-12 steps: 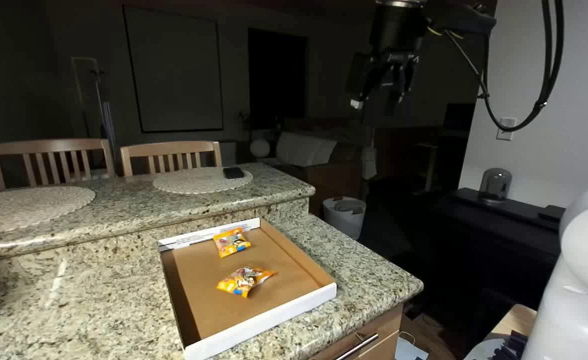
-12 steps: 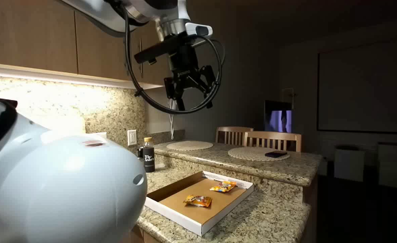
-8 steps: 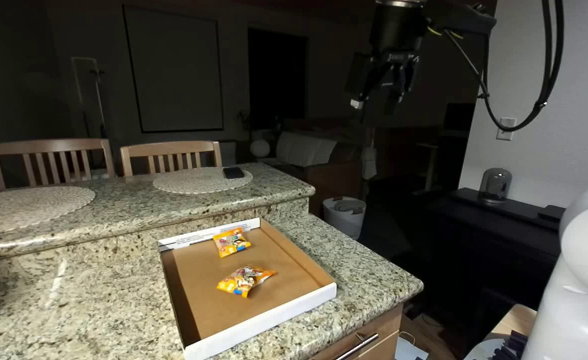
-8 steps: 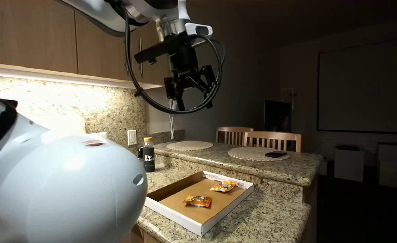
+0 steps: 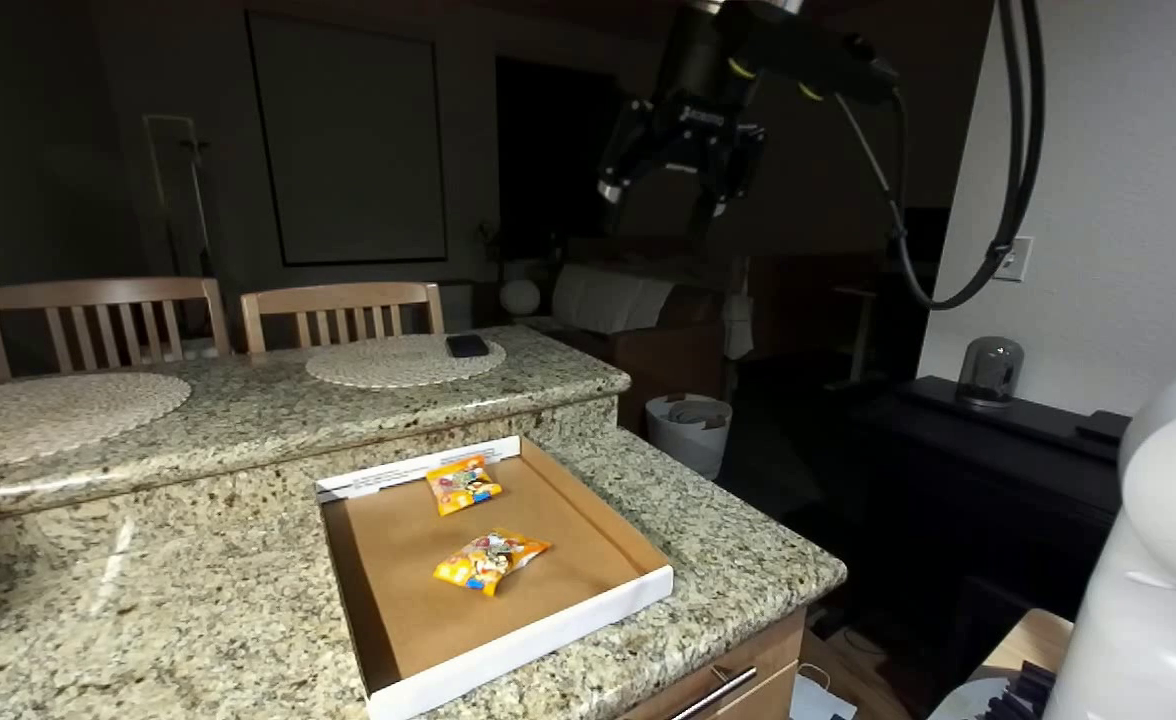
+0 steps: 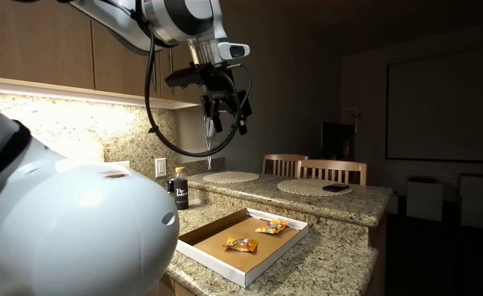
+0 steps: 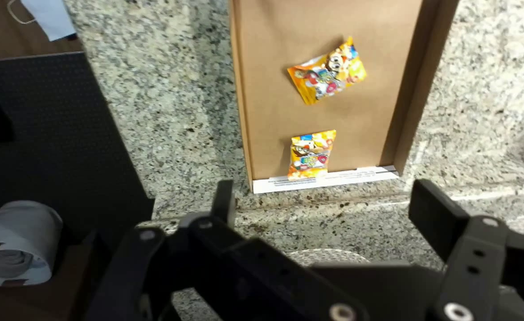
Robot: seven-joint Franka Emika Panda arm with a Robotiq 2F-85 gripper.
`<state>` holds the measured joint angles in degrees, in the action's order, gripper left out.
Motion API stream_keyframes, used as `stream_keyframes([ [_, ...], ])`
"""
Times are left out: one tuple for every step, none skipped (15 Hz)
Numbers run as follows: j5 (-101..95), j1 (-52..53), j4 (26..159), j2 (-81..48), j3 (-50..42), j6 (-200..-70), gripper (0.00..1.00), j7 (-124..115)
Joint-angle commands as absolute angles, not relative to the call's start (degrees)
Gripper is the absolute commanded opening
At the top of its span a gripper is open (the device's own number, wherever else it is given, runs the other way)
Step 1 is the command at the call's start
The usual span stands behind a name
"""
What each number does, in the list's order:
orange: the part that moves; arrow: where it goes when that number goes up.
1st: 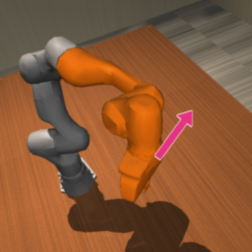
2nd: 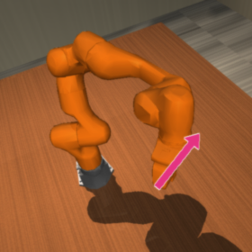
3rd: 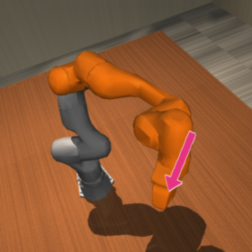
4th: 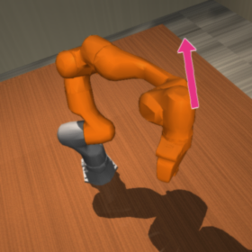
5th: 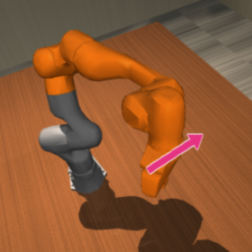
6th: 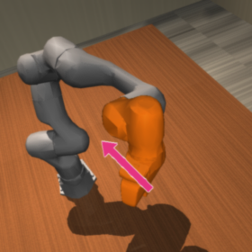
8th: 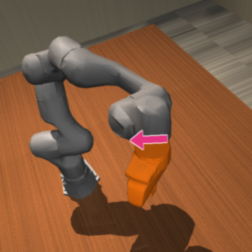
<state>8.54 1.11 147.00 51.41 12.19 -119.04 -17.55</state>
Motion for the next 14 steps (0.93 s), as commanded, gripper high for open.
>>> stream_keyframes([
  [14.09,1.01,145.13,41.58,16.95,-128.53,1.00,-27.25],
  [14.16,0.13,144.31,37.97,18.57,-129.22,1.00,-30.31],
  [14.49,0.19,143.88,34.70,19.26,-130.12,1.00,-32.32],
  [13.50,-0.72,143.91,31.09,20.78,-130.65,1.00,-35.29],
  [12.90,-0.75,143.51,28.32,21.33,-130.49,1.00,-37.54],
  [11.89,-0.58,143.25,25.97,21.80,-129.67,1.00,-40.07],
  [11.35,-0.28,142.94,24.00,21.64,-129.70,1.00,-41.87],
  [11.42,0.47,142.60,23.61,20.49,-128.36,1.00,-42.88],
  [11.32,2.25,144.61,26.04,19.21,-129.41,1.00,-40.42],
  [11.22,2.47,144.21,24.53,18.89,-129.40,1.00,-40.66],
  [11.21,2.75,144.07,24.05,18.51,-129.39,1.00,-40.60],
  [11.25,2.98,144.06,24.17,18.24,-129.37,1.00,-40.54],
  [11.27,3.08,144.06,24.48,18.17,-129.37,1.00,-40.53],
  [11.28,3.17,144.05,24.75,18.19,-129.36,1.00,-40.52],
])
